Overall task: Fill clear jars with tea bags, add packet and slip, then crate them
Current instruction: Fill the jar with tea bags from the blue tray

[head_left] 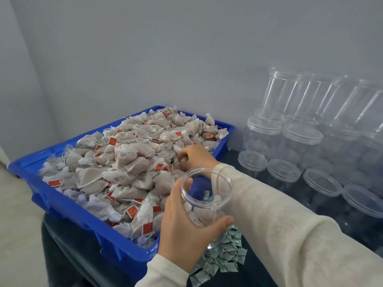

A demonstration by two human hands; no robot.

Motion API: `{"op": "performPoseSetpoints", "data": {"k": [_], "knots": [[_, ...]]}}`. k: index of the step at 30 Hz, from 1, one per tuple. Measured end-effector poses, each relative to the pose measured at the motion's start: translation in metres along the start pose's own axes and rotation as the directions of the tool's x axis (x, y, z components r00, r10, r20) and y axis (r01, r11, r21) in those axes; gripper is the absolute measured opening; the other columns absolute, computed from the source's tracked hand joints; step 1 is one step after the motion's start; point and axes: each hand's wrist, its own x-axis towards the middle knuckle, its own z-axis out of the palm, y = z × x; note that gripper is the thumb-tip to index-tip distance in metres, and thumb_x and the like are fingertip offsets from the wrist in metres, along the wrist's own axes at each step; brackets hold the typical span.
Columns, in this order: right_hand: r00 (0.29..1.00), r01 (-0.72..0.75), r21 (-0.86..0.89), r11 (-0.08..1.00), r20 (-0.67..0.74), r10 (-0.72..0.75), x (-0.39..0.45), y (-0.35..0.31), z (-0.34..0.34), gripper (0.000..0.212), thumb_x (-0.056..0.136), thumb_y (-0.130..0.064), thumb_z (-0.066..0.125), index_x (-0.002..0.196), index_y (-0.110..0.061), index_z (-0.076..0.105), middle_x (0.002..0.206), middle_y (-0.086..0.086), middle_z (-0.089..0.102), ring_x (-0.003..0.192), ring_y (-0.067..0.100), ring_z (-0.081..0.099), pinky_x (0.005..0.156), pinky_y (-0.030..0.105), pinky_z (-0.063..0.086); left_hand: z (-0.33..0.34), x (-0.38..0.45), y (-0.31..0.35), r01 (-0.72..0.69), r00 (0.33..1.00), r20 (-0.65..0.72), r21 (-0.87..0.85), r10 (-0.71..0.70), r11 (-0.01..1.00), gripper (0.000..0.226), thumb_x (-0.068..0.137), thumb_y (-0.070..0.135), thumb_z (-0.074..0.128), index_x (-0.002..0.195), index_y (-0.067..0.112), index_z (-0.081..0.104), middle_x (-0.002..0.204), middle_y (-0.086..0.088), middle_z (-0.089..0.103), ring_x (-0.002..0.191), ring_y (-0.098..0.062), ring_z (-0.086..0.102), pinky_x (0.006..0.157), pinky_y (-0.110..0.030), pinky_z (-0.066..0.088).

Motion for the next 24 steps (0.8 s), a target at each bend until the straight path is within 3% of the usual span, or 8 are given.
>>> {"op": "performPoseSetpoints", "data": {"k": [4, 8, 16, 20, 24], "knots": [[0.996, 0.036, 0.149, 0.988, -0.087, -0.023, -0.009, 0.000, -0.013, 0.020, 0.090, -0.015, 0.065, 0.109, -0.011, 0.068, 0.102, 0.002, 0.064, 0.086, 0.009, 0.055, 0.081, 0.022, 0.042, 0.001, 0.000, 0.001, 0.004, 1.000, -0.004, -0.022, -0.004, 1.000, 0.094, 0.040, 0.077, 0.075, 0.122, 0.050, 0.037, 0.123, 0.033, 0.049, 0.120, 0.009, 0.045, 0.095, -0.014, 0.037], [0.983, 0.103, 0.187, 0.977, -0.172, -0.070, -0.019, -0.004, -0.036, 0.010, 0.087, -0.014, 0.069, 0.097, -0.016, 0.068, 0.076, -0.011, 0.054, 0.067, 0.003, 0.049, 0.061, 0.013, 0.037, 0.001, 0.001, 0.002, 0.002, 1.000, -0.010, -0.026, -0.002, 1.000, 0.095, 0.039, 0.083, 0.071, 0.122, 0.050, 0.038, 0.121, 0.034, 0.049, 0.119, 0.008, 0.045, 0.094, -0.015, 0.037], [0.954, 0.222, 0.217, 0.951, -0.248, -0.166, -0.054, -0.029, -0.098, 0.015, 0.080, -0.014, 0.077, 0.084, -0.023, 0.066, 0.066, -0.015, 0.055, 0.051, -0.005, 0.047, 0.052, 0.006, 0.038, 0.001, 0.000, 0.001, 0.017, 1.000, 0.010, -0.008, -0.017, 1.000, 0.096, 0.037, 0.087, 0.068, 0.120, 0.051, 0.036, 0.119, 0.032, 0.049, 0.116, 0.009, 0.046, 0.094, -0.018, 0.040], [0.938, 0.275, 0.231, 0.933, -0.277, -0.207, -0.080, -0.045, -0.124, 0.017, 0.079, -0.016, 0.078, 0.082, -0.026, 0.066, 0.068, -0.017, 0.060, 0.055, -0.008, 0.053, 0.055, 0.006, 0.042, 0.001, 0.000, 0.002, 0.033, 0.999, 0.021, 0.006, -0.033, 0.999, 0.098, 0.035, 0.088, 0.068, 0.120, 0.053, 0.034, 0.122, 0.028, 0.048, 0.117, 0.010, 0.044, 0.096, -0.017, 0.038], [0.932, 0.327, 0.260, 0.909, -0.249, -0.264, -0.105, -0.053, -0.136, 0.021, 0.079, -0.014, 0.079, 0.077, -0.029, 0.064, 0.059, -0.023, 0.060, 0.055, -0.010, 0.053, 0.054, 0.005, 0.041, 0.002, 0.001, 0.003, 0.048, 0.999, 0.024, 0.002, -0.048, 0.999, 0.100, 0.034, 0.088, 0.069, 0.121, 0.053, 0.034, 0.123, 0.028, 0.049, 0.119, 0.006, 0.046, 0.101, -0.027, 0.041]]}}
